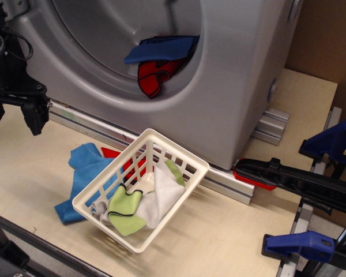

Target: Take clothes out of laundry machine

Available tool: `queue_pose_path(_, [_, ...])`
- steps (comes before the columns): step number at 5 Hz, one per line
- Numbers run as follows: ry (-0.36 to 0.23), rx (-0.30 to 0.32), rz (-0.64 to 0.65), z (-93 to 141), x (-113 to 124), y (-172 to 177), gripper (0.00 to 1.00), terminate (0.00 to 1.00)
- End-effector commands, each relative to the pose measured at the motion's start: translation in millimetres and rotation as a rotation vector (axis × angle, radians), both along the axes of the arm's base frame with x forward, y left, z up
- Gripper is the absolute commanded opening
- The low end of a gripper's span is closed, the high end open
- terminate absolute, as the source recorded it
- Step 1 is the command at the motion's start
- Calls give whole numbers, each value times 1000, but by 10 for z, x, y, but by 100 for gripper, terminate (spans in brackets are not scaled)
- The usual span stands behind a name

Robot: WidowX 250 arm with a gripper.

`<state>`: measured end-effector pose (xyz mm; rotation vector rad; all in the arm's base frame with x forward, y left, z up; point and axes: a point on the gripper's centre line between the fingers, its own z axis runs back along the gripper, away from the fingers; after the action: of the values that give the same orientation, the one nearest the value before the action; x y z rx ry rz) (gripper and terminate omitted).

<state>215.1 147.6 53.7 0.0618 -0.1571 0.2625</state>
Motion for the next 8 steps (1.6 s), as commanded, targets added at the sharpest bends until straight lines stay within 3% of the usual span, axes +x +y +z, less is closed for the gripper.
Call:
queue_pose_path(1, [0, 0, 0, 0, 0, 0, 100, 0])
queue_pose_path(2, [-94, 10, -67, 45, 249, -119, 100, 0])
queue_pose_path(4, [-274, 94, -282, 293, 649, -389, 100, 0])
queue_pose_path(5, [-314, 109, -335, 313, 870, -467, 100, 0])
queue_pose_path(7, [-421, 71, -371, 452, 1239, -562, 100, 0])
queue_pose_path(8, [-465, 12, -447, 472, 1420, -707, 100, 0])
